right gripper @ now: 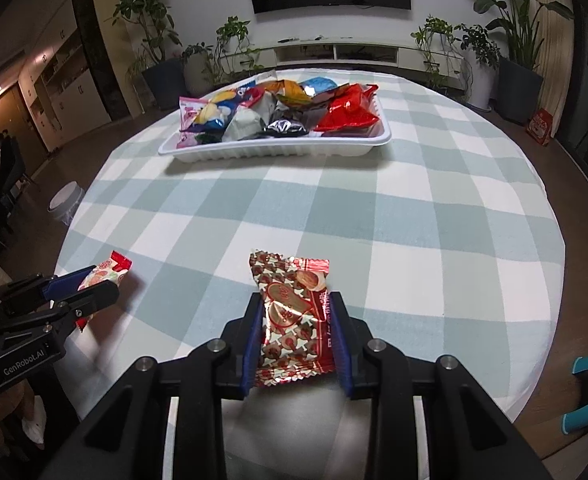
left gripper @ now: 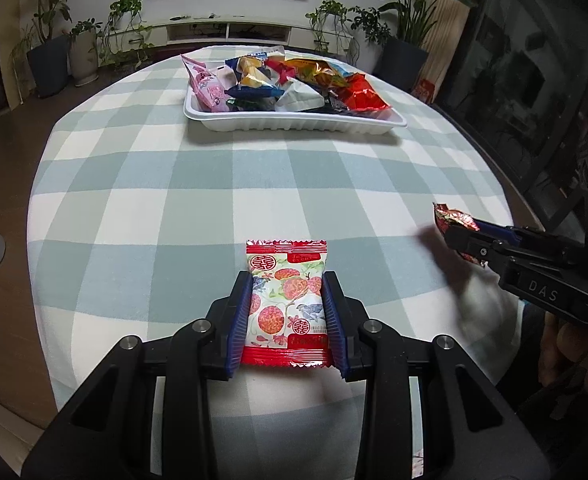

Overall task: Organize snacks
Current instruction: 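Carry the fruit candy with the left gripper while the right carries the brown-red pie to the tray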

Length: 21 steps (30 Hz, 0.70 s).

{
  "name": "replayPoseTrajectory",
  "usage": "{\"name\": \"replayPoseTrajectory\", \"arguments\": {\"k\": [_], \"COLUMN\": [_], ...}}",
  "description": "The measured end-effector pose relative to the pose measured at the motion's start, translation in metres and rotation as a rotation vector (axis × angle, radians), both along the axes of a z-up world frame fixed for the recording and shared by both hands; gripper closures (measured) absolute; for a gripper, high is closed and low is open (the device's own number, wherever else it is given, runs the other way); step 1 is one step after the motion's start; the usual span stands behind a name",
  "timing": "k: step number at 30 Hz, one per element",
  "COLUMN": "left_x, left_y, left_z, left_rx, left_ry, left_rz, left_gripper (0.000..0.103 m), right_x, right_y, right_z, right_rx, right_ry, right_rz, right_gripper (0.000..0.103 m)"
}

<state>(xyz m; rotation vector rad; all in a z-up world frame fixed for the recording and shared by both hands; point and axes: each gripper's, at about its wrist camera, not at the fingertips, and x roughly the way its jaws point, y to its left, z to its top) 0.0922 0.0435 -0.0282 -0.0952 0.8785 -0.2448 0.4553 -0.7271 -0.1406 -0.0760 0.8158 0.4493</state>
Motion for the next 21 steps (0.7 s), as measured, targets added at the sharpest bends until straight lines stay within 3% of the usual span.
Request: {"name": "replayPoseTrajectory", "arguments": {"k": [5, 11, 16, 21], "left_x": [0.002, 0.022, 0.057, 0.108], "left_y": [0.007, 0.026, 0.032, 0.045], "left_z": [0.016, 0.056, 0.092, 0.123], "left_rx": [-0.031, -0.057, -0.067, -0.063], "left_ry": [-0.031, -0.1, -0.163, -0.215], "left_rz": [0.009, 0.037, 0.037, 0.067], "left_gripper": [0.071, 0.071, 0.071, 0.071], "right_x": [0.004, 0.017, 0.043, 0.085], "right_y": [-0.006, -0.021, -0.031, -0.022], "right_z": [0.004, 0.018, 0.055, 0.107], "right_rx": [0.054, 0.149, 0.191, 0.21], "right_ry": [0.017, 0.041, -0.022, -0.142], "right_rz": [-0.008, -0.039, -0.073, -0.084], "right_gripper": [0.07, 0.07, 0.07, 0.07]}}
